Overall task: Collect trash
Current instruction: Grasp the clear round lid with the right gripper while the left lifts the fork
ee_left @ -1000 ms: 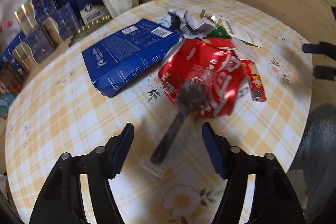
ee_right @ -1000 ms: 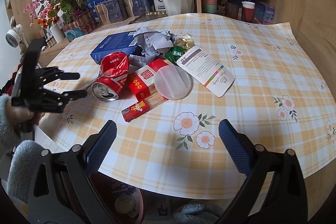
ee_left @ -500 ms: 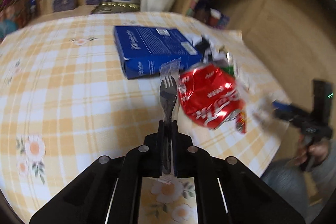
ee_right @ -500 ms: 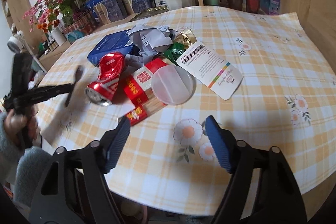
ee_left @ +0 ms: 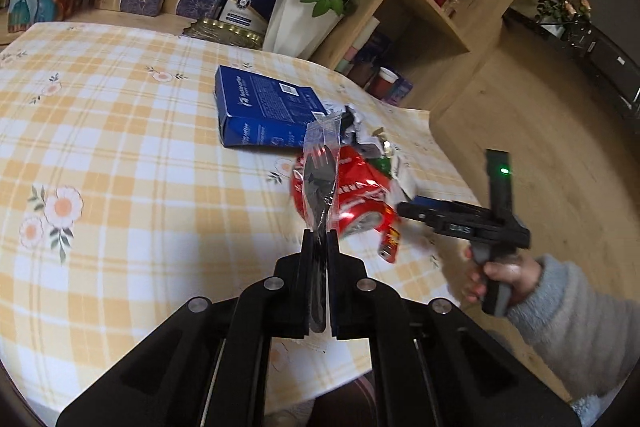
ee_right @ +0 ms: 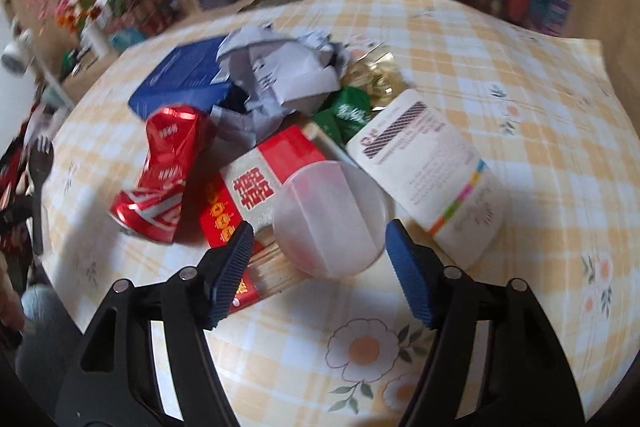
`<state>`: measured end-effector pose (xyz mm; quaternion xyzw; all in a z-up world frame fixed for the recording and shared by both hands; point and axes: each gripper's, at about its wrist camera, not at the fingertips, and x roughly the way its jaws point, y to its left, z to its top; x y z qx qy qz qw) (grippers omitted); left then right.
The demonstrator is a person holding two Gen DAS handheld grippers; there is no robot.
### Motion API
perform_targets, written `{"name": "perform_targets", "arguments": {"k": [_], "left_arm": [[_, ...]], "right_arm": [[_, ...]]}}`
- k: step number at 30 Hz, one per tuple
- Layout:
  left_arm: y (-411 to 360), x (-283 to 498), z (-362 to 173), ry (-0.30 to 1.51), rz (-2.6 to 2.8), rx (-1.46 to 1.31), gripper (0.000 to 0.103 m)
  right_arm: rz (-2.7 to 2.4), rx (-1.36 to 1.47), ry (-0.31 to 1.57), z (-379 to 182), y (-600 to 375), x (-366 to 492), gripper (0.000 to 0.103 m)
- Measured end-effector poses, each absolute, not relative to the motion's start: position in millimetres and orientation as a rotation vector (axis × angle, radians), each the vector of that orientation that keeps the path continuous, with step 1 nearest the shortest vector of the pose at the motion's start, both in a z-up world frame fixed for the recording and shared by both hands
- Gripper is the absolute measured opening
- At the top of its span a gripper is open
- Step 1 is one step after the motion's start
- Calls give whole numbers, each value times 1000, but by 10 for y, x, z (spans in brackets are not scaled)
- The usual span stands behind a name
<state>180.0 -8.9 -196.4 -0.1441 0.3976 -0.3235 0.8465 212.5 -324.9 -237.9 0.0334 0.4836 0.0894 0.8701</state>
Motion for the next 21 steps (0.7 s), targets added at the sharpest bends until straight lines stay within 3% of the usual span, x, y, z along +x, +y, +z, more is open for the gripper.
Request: {"name": "perform_targets", "arguments": {"k": [11, 21], "left_arm": [[-152, 1714, -1966, 836, -722, -300, 6], [-223, 1658, -1942, 836, -741, -281, 6]], "right_arm": [[249, 257, 1024, -2492, -3519, 2310, 70], [257, 168, 991, -2439, -3354, 2217, 67]]}}
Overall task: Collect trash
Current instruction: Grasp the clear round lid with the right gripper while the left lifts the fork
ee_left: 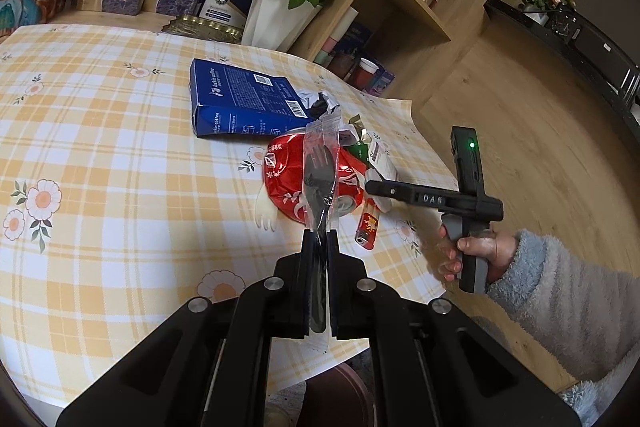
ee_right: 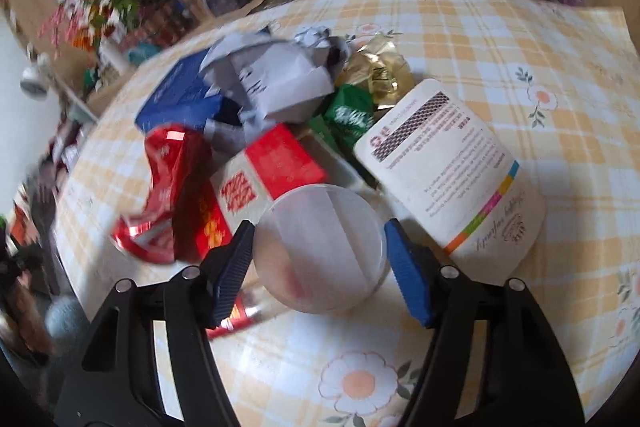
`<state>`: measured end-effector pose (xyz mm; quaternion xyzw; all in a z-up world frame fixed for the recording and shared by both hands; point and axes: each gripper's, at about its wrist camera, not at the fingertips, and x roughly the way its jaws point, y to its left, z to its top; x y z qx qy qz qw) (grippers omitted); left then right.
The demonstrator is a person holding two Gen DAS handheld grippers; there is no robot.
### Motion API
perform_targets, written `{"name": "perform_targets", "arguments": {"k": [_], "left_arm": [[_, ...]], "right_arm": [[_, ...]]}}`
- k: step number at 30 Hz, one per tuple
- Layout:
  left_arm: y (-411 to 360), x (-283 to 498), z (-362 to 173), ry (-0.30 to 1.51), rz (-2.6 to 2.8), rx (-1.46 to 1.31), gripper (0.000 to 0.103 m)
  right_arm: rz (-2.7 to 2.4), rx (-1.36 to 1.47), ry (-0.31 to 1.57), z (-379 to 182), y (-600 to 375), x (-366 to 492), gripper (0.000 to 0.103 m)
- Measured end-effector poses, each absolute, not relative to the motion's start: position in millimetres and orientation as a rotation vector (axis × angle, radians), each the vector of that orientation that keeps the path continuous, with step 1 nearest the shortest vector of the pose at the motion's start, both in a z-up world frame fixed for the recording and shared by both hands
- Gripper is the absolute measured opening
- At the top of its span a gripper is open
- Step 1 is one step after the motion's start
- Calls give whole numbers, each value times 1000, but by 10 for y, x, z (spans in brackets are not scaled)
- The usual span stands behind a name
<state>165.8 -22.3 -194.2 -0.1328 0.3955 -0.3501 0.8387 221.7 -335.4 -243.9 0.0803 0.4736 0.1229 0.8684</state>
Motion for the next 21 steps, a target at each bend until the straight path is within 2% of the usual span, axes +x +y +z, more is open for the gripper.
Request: {"name": "perform_targets", "arguments": {"k": [10, 21], "left_arm": [[-265, 1488, -1840, 828, -760, -245, 6], [-251, 922, -1829, 865, -799, -164, 6]], "right_arm": [[266, 211, 845, -2042, -3242, 1662, 67], [299, 275, 758, -1803, -3054, 893, 67]]}}
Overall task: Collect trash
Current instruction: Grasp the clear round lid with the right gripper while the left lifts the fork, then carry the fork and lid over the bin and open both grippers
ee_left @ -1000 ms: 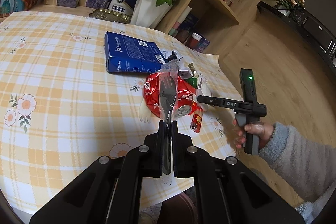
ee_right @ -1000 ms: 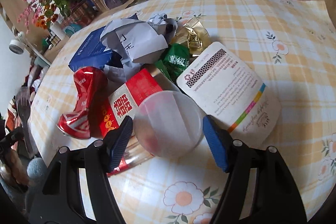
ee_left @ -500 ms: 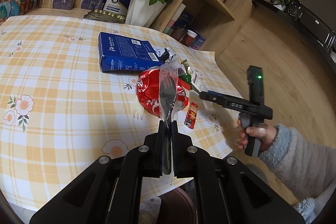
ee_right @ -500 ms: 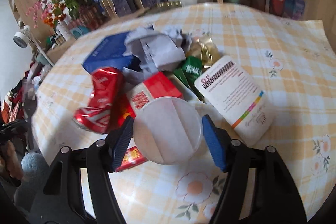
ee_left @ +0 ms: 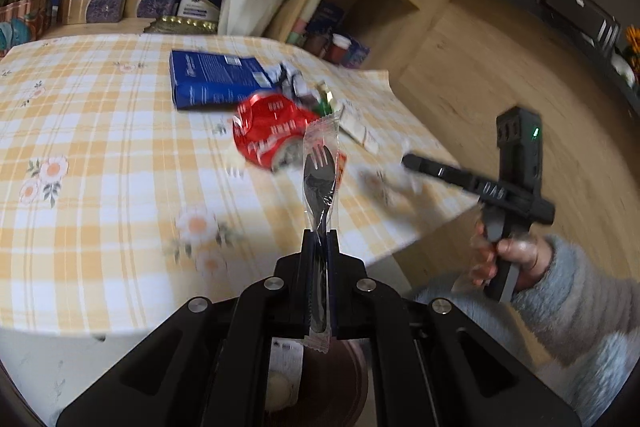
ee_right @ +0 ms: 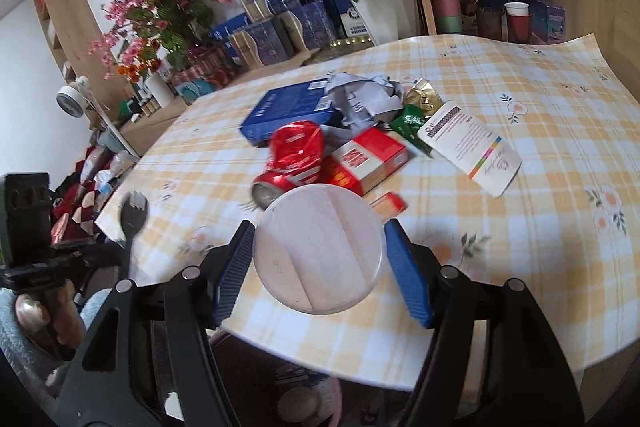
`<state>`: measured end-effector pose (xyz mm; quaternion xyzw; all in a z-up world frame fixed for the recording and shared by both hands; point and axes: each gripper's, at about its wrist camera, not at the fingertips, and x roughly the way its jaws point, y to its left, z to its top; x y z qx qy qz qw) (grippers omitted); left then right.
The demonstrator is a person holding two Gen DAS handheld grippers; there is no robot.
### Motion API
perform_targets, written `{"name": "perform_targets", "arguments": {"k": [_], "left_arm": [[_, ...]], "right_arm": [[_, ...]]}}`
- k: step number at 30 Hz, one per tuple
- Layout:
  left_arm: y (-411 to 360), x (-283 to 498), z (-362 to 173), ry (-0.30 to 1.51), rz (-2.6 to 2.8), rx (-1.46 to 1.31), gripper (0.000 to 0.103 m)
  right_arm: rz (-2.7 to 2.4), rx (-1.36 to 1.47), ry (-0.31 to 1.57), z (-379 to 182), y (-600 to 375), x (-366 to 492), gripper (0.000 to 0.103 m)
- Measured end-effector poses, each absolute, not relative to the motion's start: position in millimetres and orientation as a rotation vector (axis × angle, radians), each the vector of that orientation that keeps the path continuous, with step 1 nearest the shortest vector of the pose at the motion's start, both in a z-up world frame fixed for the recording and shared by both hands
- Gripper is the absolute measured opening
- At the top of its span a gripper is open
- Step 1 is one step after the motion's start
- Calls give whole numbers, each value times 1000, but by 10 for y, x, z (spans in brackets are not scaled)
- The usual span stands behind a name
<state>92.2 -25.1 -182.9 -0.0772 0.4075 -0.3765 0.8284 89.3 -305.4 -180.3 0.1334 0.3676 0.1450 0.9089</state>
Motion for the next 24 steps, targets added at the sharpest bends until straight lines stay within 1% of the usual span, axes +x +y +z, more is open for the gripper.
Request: {"name": "perform_targets", "arguments": {"k": [9, 16, 17, 18, 19, 20, 21, 22, 24], "left_arm": [[-321, 472, -2285, 1023, -848, -82, 6], [-512, 418, -2514, 1114, -878, -23, 7], [-514, 419, -2513, 1111, -877, -22, 13], [-495, 420, -2496, 1098, -878, -27, 27], [-487, 421, -2472, 1084, -871, -32, 37], [-436, 424, -2435, 1057, -858, -49, 49], [-410, 431, -2400, 1039, -848, -67, 54], [-367, 437, -2371, 1022, -839, -85, 55], [-258, 454, -2312, 981, -794, -112, 63]], "right_arm": [[326, 305, 748, -1810, -2946, 508, 67], [337, 332, 770, -1910, -2881, 406, 67], [339, 335, 774, -1924, -2870, 400, 67], [341, 337, 777, -1935, -2865, 399, 67], [344, 336, 782, -1951, -2843, 386, 67], [346, 335, 784, -1960, -2828, 380, 67], [348, 334, 787, -1967, -2813, 374, 67], [350, 334, 790, -1978, -2791, 360, 67], [354, 337, 796, -2006, -2755, 342, 67]]}}
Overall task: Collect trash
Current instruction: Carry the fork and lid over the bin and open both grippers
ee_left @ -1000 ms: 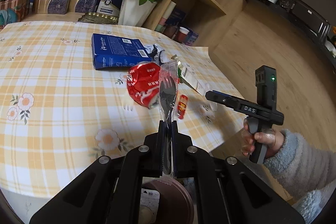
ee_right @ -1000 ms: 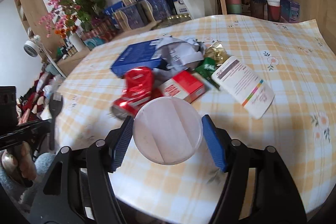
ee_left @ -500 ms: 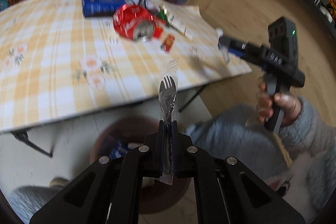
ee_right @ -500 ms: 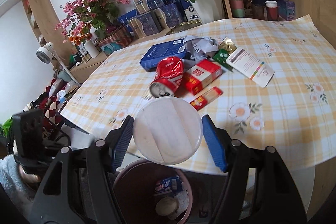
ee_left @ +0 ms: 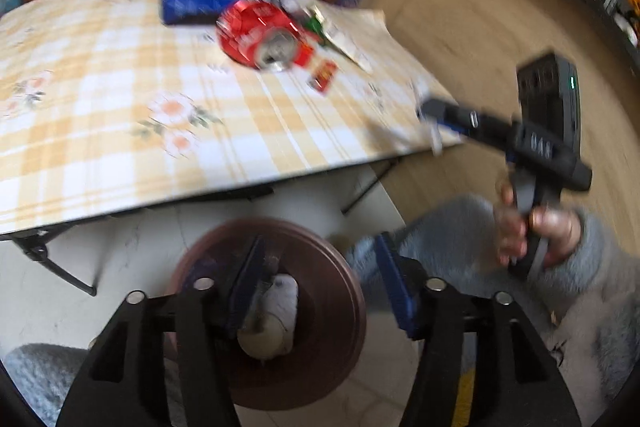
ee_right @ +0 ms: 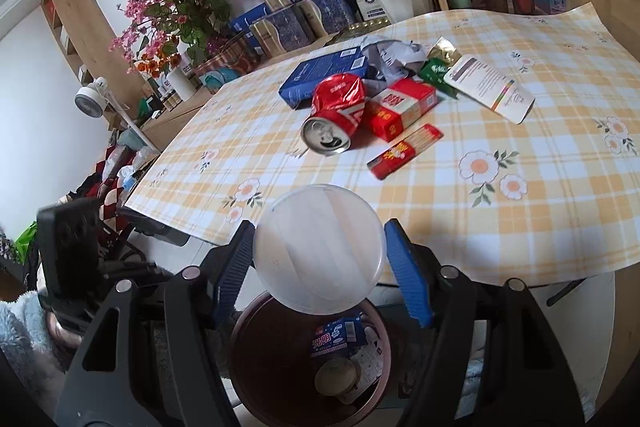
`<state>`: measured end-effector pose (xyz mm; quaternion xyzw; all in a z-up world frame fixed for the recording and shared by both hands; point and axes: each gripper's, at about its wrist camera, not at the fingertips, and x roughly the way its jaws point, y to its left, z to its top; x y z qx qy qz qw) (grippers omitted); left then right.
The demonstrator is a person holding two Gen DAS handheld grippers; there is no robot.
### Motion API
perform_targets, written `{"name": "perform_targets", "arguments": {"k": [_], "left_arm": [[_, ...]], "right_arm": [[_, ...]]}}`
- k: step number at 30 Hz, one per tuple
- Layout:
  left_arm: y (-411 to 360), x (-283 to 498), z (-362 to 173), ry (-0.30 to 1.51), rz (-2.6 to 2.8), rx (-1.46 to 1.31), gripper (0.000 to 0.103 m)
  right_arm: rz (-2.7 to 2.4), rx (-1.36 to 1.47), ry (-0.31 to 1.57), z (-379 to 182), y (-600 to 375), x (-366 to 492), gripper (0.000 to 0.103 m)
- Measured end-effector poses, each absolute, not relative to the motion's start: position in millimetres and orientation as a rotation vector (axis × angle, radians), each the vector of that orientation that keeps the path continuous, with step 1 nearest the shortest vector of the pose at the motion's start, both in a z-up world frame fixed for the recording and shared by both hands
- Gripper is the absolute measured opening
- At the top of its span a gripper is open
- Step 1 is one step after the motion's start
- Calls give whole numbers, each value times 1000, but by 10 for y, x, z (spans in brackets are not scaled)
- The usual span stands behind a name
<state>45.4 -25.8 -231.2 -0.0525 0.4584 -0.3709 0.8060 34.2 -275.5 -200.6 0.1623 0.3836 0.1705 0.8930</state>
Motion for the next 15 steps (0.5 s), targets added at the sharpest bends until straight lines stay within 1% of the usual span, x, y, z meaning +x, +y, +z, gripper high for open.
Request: {"name": "perform_targets", "arguments": {"k": [1, 3, 5, 7, 12, 15], "left_arm": [[-214, 453, -2277, 959, -771, -118, 66], [-89, 444, -2194, 897, -712, -139, 77], [27, 410, -2113, 829, -649, -152, 82], [78, 390, -2026, 779, -627, -153, 83], [149, 338, -1874, 681, -528, -101, 90], [173, 295, -1822, 634, -492, -55, 92]], "right_arm": [[355, 337, 801, -2025, -2725, 328, 67], [360, 337, 810, -2060, -2675, 302, 67], [370, 331, 825, -2109, -2597, 274, 67], [378, 309, 846, -2180, -2495, 240, 67], [402, 239, 905, -2372, -2199, 159, 67], [417, 219, 923, -2443, -2098, 118, 67]]}}
